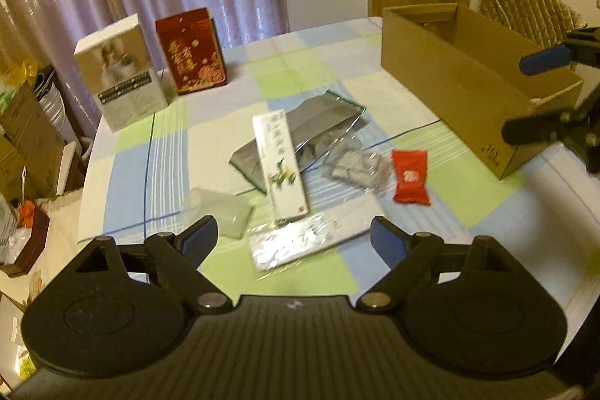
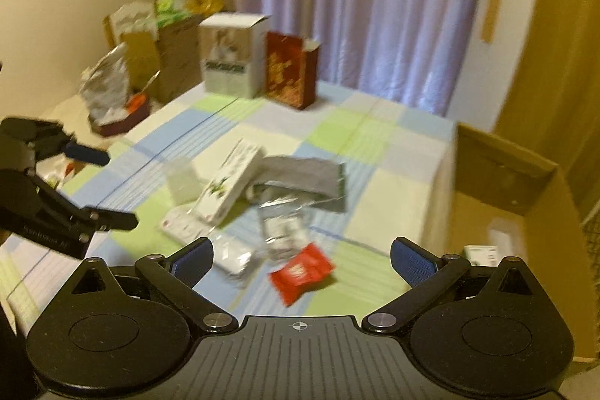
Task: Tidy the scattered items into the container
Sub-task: 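Move both tools back over the scattered items on the table, then grasp the red candy packet with the right gripper while the left grasps the bagged white remote, then carry the red packet and bagged remote over the cardboard box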
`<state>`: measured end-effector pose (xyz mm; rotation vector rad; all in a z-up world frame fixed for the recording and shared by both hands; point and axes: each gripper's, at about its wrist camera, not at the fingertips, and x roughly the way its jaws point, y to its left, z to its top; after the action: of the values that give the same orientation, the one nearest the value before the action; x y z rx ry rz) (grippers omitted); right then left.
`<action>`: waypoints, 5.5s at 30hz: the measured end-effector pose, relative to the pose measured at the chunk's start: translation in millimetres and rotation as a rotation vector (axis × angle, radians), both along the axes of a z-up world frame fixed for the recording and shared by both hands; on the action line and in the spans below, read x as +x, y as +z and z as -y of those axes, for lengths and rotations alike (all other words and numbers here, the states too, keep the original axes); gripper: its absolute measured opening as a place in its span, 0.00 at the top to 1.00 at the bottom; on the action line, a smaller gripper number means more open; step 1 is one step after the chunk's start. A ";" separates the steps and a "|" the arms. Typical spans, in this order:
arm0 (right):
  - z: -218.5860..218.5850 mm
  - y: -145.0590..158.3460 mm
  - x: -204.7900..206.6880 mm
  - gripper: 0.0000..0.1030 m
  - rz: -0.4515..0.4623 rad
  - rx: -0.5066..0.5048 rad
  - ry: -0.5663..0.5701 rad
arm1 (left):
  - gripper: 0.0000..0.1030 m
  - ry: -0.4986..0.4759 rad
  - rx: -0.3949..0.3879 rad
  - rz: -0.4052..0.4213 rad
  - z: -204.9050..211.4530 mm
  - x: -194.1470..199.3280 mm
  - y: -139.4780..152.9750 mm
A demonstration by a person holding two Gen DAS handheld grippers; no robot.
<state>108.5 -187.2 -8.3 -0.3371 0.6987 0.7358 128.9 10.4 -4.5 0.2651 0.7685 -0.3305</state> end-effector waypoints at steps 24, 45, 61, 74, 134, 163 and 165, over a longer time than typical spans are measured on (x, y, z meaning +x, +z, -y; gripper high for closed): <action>-35.6 -110.3 50.7 0.00 -0.204 -0.071 0.025 | 0.13 -0.319 0.045 -0.105 -8.4 77.6 -114.1; -15.8 -118.0 56.0 0.00 -0.207 -0.048 -0.034 | 0.12 -0.498 0.070 -0.261 2.0 37.6 -101.4; -15.6 -121.7 73.8 0.00 -0.222 -0.009 -0.075 | 0.66 -0.415 0.080 -0.196 44.2 65.3 -110.2; -31.9 -134.3 88.5 0.16 -0.243 0.008 -0.305 | 0.66 -0.228 0.061 -0.203 22.8 36.3 -105.5; 13.4 -85.4 21.4 0.67 -0.161 0.020 -0.242 | 0.67 -0.236 0.014 -0.150 52.5 7.2 -76.9; 137.9 32.7 22.9 0.67 0.092 0.093 -0.331 | 0.67 -0.365 0.010 0.046 167.6 -4.7 46.4; 149.1 33.4 29.1 0.67 0.097 0.094 -0.346 | 0.67 -0.388 0.010 0.053 183.3 -0.9 52.0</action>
<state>137.7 -336.3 25.0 -0.1582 0.6079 0.4185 128.0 -172.9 47.6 0.4319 0.6638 -0.6836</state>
